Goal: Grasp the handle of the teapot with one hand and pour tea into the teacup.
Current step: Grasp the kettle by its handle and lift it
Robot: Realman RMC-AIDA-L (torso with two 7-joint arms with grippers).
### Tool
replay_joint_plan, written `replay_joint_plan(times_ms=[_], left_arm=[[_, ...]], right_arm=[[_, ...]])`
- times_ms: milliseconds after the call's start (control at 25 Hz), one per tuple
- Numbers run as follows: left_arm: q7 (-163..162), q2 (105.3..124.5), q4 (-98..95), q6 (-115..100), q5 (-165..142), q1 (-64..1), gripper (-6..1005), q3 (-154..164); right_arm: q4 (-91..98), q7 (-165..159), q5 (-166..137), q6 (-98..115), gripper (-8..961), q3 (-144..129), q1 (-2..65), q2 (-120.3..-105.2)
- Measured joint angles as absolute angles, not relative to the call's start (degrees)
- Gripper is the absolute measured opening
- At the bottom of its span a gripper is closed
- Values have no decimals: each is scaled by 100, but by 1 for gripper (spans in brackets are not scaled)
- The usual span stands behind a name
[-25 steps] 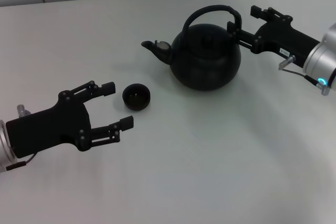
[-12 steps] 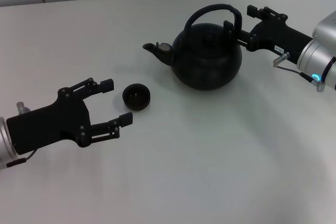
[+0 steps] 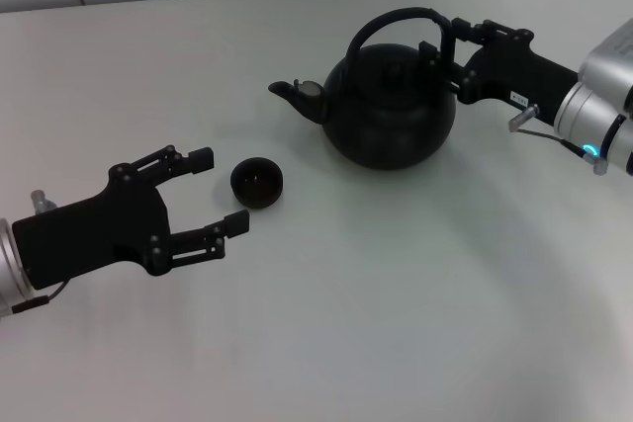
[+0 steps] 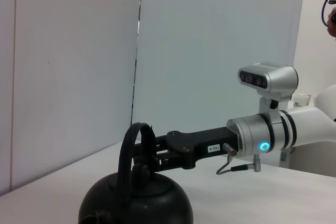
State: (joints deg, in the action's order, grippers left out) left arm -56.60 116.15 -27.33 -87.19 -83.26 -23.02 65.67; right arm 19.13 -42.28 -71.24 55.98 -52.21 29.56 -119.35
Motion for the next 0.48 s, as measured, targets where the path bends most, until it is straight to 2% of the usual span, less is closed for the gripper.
replay_joint_plan(times_ms=[480], left_arm=[[-5660,11610,-2734,-8718,-8332,-2249,863,6576]], right_arm=[[1863,-4182,-7110,5592,260,-5203,2962,-11944]])
